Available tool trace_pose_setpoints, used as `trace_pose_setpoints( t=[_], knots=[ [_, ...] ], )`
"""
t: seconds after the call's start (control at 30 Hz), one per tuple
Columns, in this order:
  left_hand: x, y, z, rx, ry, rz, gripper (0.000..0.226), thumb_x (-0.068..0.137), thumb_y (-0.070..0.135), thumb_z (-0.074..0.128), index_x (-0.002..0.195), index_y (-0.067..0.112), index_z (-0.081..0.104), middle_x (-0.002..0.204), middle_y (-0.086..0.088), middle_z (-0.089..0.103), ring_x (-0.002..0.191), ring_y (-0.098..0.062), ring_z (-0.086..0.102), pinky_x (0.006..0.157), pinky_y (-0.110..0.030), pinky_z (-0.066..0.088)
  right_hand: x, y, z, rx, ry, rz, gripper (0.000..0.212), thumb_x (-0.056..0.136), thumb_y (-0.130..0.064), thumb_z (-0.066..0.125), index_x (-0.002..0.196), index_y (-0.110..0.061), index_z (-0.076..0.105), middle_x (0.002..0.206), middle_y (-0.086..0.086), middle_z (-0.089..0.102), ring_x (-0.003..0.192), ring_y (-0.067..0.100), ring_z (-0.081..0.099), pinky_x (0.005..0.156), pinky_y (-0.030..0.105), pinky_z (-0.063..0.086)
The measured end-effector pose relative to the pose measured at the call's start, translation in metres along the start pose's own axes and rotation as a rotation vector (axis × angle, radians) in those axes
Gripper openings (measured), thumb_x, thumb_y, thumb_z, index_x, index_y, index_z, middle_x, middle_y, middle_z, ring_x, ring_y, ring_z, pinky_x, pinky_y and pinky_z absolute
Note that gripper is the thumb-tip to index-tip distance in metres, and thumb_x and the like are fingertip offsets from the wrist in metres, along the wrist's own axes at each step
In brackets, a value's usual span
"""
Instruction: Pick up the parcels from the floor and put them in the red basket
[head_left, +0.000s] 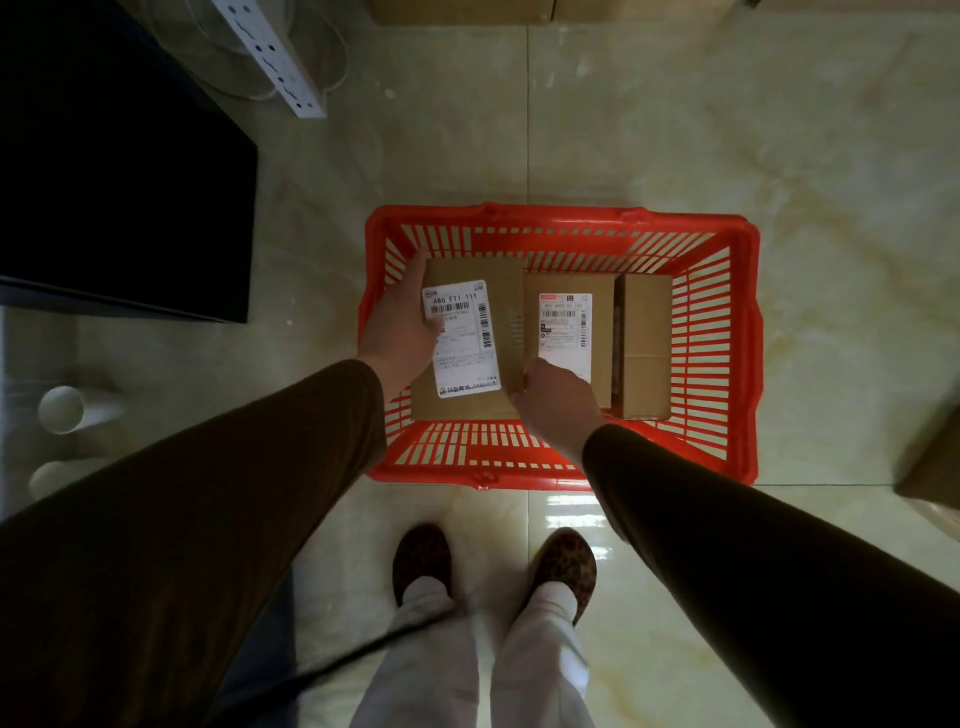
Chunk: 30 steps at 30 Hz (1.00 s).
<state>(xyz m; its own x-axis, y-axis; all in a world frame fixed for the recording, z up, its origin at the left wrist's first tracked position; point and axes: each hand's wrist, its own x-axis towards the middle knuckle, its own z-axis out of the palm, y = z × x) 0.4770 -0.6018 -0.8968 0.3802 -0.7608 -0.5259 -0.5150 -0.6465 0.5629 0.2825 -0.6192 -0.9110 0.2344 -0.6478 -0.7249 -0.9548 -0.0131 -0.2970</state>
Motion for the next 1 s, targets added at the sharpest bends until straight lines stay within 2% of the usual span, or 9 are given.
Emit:
trace_pose_setpoints(
  t=[0.1, 0.2, 0.33, 0.5, 0.67, 0.8, 0.93, 1.0],
  knots=[
    [-0.007, -0.002, 0.003, -0.022, -0.011, 0.01, 0.091, 0.095, 0.01, 0.061, 0.159, 0.035, 0.0, 0.156, 0.003, 0.04, 0.136, -0.019, 0.047, 0.105, -0.03, 0.041, -0.001, -0.002, 0.0, -0.02, 0.035, -0.016, 0.014, 0.099, -0.024, 0.058, 0.109, -0.015, 0.064, 0.091, 0.002, 0.072, 0.079, 0.023, 0.071, 0.079, 0.041, 0.063],
    [-0.008, -0.005, 0.003, -0.036, -0.01, 0.016, 0.093, 0.094, 0.009, 0.063, 0.159, 0.032, 0.002, 0.161, 0.004, 0.031, 0.143, -0.019, 0.038, 0.114, -0.034, 0.035, -0.001, -0.003, 0.0, -0.016, 0.059, -0.024, 0.014, 0.099, -0.023, 0.058, 0.11, -0.016, 0.064, 0.09, 0.002, 0.072, 0.079, 0.022, 0.071, 0.078, 0.041, 0.063],
    [-0.006, -0.007, 0.002, -0.032, -0.02, 0.029, 0.093, 0.094, 0.008, 0.063, 0.16, 0.03, 0.001, 0.163, 0.003, 0.026, 0.148, -0.019, 0.029, 0.119, -0.039, 0.028, -0.001, -0.004, 0.0, -0.004, 0.068, -0.05, 0.015, 0.099, -0.023, 0.058, 0.11, -0.017, 0.064, 0.09, 0.001, 0.072, 0.076, 0.022, 0.072, 0.075, 0.042, 0.064],
    [-0.014, -0.006, 0.002, -0.018, -0.034, 0.019, 0.097, 0.092, 0.009, 0.066, 0.159, 0.033, 0.0, 0.165, 0.004, 0.022, 0.148, -0.019, 0.029, 0.118, -0.039, 0.031, -0.012, -0.003, -0.006, -0.022, 0.063, -0.056, 0.017, 0.099, -0.023, 0.058, 0.113, -0.016, 0.065, 0.098, 0.003, 0.074, 0.083, 0.022, 0.072, 0.08, 0.04, 0.063],
    [-0.039, 0.01, -0.003, 0.027, -0.001, 0.042, 0.099, 0.086, 0.01, 0.072, 0.159, 0.032, 0.008, 0.16, 0.002, 0.03, 0.146, -0.023, 0.033, 0.115, -0.048, 0.036, -0.04, 0.01, -0.032, 0.014, 0.126, -0.046, 0.02, 0.096, -0.021, 0.061, 0.116, -0.017, 0.064, 0.101, 0.002, 0.074, 0.085, 0.018, 0.071, 0.079, 0.036, 0.062],
    [-0.064, 0.041, -0.01, 0.079, -0.031, 0.053, 0.09, 0.091, 0.017, 0.069, 0.159, 0.026, 0.012, 0.161, -0.001, 0.028, 0.146, -0.024, 0.033, 0.116, -0.047, 0.035, -0.07, 0.029, -0.065, 0.059, 0.157, -0.028, 0.022, 0.098, -0.023, 0.057, 0.117, -0.019, 0.066, 0.108, 0.002, 0.075, 0.087, 0.016, 0.07, 0.081, 0.035, 0.061],
    [-0.09, 0.088, -0.012, 0.083, -0.077, 0.129, 0.076, 0.094, 0.025, 0.066, 0.157, 0.02, 0.024, 0.16, -0.003, 0.032, 0.147, -0.022, 0.031, 0.118, -0.044, 0.03, -0.108, 0.055, -0.099, 0.186, 0.23, -0.01, 0.021, 0.101, -0.022, 0.055, 0.117, -0.017, 0.068, 0.111, 0.002, 0.074, 0.085, 0.015, 0.068, 0.065, 0.023, 0.051],
    [-0.106, 0.115, -0.007, 0.122, -0.091, 0.167, 0.072, 0.095, 0.029, 0.065, 0.156, 0.018, 0.028, 0.16, -0.003, 0.033, 0.147, -0.022, 0.03, 0.119, -0.04, 0.027, -0.126, 0.072, -0.114, 0.23, 0.262, 0.001, 0.02, 0.101, -0.022, 0.053, 0.113, -0.017, 0.068, 0.108, 0.004, 0.075, 0.087, 0.02, 0.069, 0.066, 0.027, 0.05]
  ],
)
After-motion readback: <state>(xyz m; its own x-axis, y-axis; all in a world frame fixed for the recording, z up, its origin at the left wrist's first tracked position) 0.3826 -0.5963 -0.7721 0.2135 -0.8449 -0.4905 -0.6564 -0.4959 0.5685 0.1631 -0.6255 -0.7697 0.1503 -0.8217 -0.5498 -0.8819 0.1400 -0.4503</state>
